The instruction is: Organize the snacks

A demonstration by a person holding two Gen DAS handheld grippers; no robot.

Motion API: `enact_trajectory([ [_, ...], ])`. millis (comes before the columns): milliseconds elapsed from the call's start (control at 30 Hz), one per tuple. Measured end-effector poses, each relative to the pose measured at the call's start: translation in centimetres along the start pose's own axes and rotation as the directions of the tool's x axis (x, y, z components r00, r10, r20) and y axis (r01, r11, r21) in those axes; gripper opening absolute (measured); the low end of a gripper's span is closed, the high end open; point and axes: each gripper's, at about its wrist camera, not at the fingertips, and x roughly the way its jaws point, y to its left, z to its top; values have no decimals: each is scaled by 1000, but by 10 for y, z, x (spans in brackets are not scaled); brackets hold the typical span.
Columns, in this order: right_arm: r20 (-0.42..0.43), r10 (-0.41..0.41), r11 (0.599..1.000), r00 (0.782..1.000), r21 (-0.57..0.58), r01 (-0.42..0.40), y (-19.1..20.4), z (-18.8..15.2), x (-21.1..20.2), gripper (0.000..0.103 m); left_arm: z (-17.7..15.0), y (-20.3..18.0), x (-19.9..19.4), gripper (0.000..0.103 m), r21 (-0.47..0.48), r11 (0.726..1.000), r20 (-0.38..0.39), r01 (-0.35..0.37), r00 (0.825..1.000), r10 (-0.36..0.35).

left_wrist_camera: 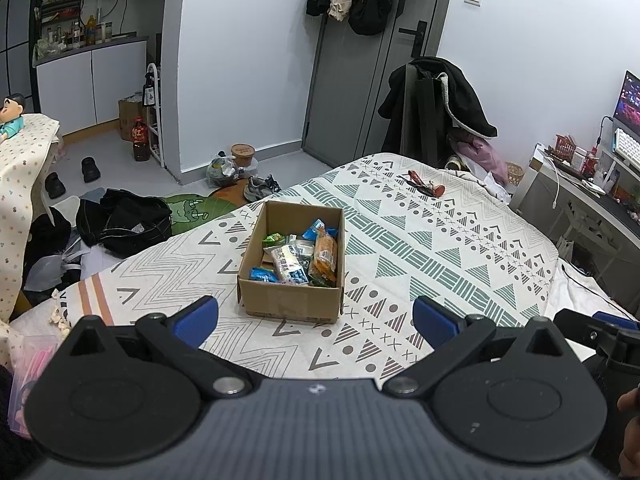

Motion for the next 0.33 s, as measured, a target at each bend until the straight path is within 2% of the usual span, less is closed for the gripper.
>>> enact_trajectory([
  [333,1,3,1000,1000,1,-3,0,0,0,103,-5,1,-5,103,16,1000,4,-4,1000,4],
])
